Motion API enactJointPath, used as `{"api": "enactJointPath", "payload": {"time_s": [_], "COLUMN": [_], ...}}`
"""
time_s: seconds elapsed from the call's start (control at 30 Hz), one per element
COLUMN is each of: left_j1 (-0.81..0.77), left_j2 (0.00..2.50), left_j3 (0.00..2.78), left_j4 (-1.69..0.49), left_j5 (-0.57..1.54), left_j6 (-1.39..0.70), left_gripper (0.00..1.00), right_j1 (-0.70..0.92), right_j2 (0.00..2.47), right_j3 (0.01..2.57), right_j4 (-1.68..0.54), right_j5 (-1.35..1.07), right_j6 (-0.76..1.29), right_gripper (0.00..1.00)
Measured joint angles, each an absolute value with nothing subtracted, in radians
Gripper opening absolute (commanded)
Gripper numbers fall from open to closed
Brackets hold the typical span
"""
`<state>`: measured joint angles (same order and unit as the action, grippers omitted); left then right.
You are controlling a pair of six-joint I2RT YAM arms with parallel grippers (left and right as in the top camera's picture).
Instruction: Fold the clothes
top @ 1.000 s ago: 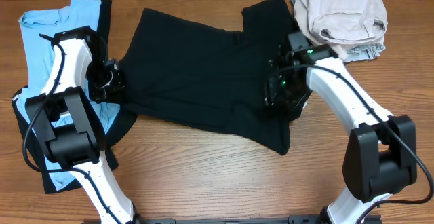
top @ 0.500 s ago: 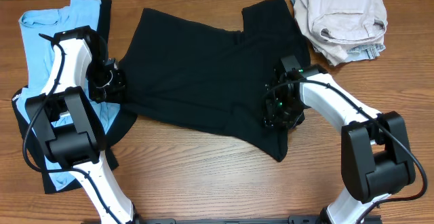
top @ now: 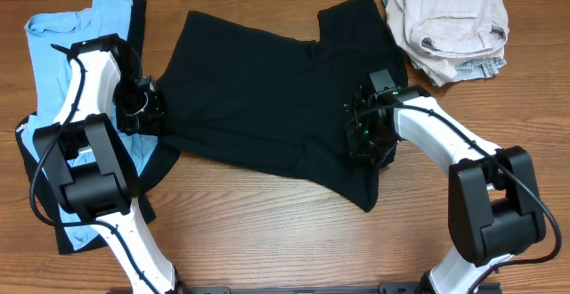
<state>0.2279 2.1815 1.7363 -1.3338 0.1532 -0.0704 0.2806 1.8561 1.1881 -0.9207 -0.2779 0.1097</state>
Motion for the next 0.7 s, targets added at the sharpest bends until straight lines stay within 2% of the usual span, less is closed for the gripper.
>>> {"api": "enactJointPath", "payload": {"time_s": [0.2, 0.43, 0.57, 0.7], "left_j1": [0.236, 0.245, 0.244, 0.241], "left_j2": [2.181, 2.177, 2.144, 2.091], "left_j3": [1.782, 2.043, 2.148, 2.167], "left_j4": [-1.386, -1.561, -1.674, -1.687], "left_j5": [0.157, 0.186, 0.191, 0.192], "left_j6": [-0.070, -0.062, -0.039, -0.021], "left_gripper": [0.04, 0.04, 0.04, 0.04], "right_j1": [0.202, 0.110, 0.105, 0.105], "right_j2": [1.856, 1.834, 1.743, 1.600], "right_j3": [1.283, 1.480, 1.535, 1.546], "right_j4": [-1.044, -1.204, -1.260, -1.307], "right_j5": [-0.285, -0.285, -0.285, -0.285], "right_j6": [0.107, 0.105, 0.104, 0.104], "right_gripper": [0.04, 0.04, 0.04, 0.04]}}
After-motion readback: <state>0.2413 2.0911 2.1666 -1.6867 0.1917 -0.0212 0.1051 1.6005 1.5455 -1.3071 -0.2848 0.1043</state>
